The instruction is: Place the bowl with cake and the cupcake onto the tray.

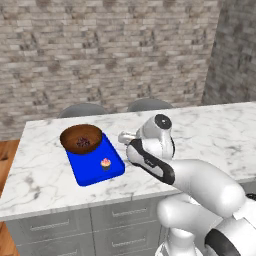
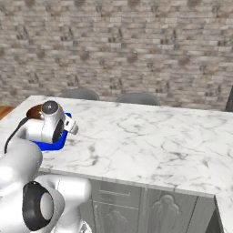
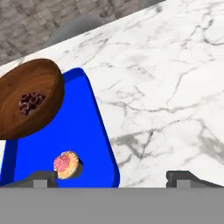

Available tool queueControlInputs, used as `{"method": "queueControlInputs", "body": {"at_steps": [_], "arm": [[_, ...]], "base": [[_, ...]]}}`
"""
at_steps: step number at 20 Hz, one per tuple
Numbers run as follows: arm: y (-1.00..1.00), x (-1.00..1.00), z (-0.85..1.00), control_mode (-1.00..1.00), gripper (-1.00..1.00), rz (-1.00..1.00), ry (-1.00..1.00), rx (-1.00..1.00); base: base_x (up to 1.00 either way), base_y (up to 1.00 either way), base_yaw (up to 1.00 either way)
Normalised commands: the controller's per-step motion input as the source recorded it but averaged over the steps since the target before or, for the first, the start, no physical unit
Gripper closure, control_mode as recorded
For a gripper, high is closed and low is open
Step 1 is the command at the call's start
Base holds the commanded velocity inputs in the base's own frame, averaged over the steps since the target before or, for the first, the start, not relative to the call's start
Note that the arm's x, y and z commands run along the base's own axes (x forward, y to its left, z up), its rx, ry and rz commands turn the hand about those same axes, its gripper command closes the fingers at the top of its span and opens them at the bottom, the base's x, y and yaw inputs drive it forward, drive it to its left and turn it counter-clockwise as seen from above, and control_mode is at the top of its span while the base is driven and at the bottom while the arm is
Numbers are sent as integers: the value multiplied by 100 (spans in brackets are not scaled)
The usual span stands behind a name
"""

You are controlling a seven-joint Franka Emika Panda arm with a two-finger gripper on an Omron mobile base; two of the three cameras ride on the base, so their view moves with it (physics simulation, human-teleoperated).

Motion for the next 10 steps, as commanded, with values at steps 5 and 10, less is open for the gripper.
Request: {"method": "queueControlInputs", "body": {"at_steps": [5, 10], "arm": [[-14, -7, 6, -100, -100, 0, -11, 4], [-26, -34, 0, -100, -100, 0, -9, 12]], "base": [[0, 0, 0], [0, 0, 0]]}}
